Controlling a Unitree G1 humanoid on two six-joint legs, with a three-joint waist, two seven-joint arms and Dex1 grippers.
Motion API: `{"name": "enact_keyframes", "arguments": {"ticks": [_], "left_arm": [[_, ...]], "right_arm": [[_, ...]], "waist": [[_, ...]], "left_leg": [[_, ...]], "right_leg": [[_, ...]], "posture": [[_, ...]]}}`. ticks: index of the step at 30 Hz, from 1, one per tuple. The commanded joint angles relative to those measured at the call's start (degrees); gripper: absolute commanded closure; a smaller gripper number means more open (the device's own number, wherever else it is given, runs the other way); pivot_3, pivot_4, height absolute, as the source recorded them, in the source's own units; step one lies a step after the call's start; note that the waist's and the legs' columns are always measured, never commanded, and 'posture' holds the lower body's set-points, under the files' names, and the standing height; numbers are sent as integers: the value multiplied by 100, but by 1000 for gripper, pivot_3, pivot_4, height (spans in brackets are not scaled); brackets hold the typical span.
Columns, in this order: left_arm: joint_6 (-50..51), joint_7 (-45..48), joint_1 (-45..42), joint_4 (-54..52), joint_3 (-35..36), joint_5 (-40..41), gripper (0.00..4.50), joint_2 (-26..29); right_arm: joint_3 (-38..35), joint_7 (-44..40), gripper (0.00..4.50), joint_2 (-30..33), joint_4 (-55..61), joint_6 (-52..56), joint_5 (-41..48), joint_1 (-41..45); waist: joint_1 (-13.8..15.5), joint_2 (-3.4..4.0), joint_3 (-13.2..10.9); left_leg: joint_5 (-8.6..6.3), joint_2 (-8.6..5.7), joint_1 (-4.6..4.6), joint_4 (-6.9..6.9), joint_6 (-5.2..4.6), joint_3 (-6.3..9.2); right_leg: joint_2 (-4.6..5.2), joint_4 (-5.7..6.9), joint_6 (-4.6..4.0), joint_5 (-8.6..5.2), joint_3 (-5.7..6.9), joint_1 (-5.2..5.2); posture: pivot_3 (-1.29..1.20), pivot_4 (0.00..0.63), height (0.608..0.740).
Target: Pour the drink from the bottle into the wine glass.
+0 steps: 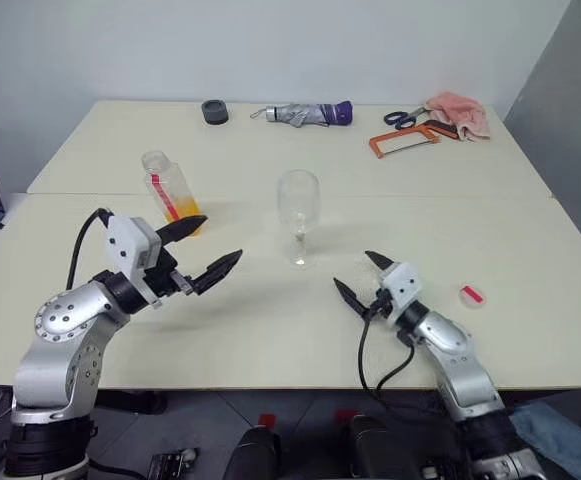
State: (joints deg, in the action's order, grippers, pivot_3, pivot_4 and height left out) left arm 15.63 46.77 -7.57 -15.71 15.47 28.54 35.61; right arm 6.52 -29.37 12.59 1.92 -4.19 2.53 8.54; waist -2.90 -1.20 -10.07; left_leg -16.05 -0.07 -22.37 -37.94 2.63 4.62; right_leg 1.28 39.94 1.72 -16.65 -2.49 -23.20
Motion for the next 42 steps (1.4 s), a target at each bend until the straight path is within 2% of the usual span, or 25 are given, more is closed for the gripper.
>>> {"name": "enact_keyframes", "arguments": {"ticks": [1, 7, 10, 16, 24, 42], "left_arm": [[-103, -80, -13, -83, 99, 39, 0, -10], [-124, -375, 39, 30, 172, -42, 0, -135], [-492, -856, 56, 441, 252, -505, 0, -298], [-885, -1407, 276, 769, 213, -898, 0, -623], [-939, -1655, 322, 788, 127, -1010, 0, -858], [-956, -1635, 344, 791, 23, -1054, 0, -825]], "right_arm": [[-98, -28, 46, 115, 715, 79, 211, -128], [-27, -587, 46, 464, 1381, 610, 831, -363], [9, -857, 46, 672, 1663, 943, 1107, -324], [32, -1093, 46, 941, 2025, 1480, 1448, -103], [-16, -1016, 46, 955, 2108, 1645, 1511, -32], [-60, -631, 46, 986, 2056, 1531, 1318, -78]], "waist": [[3, 0, 0], [10, -1, 0], [10, -1, 0], [17, -3, 0], [69, -6, 1], [72, -6, 1]], "left_leg": [[0, 0, 0, 0, 0, 1], [0, -1, 0, 0, 0, 1], [0, -1, 1, -1, -1, 1], [0, -2, 0, -1, -1, 3], [0, -3, -1, -2, -1, 2], [0, -3, -1, -2, 0, 2]], "right_leg": [[-1, 0, 0, 0, 1, 1], [1, -2, 0, 0, 1, 2], [0, -1, 0, 0, 1, 3], [1, -3, 0, 0, 2, 3], [4, -3, 1, 0, 3, 4], [3, -3, 1, 0, 4, 4]], "posture": [[0, 150, 740], [0, 150, 740], [0, 150, 740], [0, 150, 740], [0, 150, 740], [0, 150, 740]]}}
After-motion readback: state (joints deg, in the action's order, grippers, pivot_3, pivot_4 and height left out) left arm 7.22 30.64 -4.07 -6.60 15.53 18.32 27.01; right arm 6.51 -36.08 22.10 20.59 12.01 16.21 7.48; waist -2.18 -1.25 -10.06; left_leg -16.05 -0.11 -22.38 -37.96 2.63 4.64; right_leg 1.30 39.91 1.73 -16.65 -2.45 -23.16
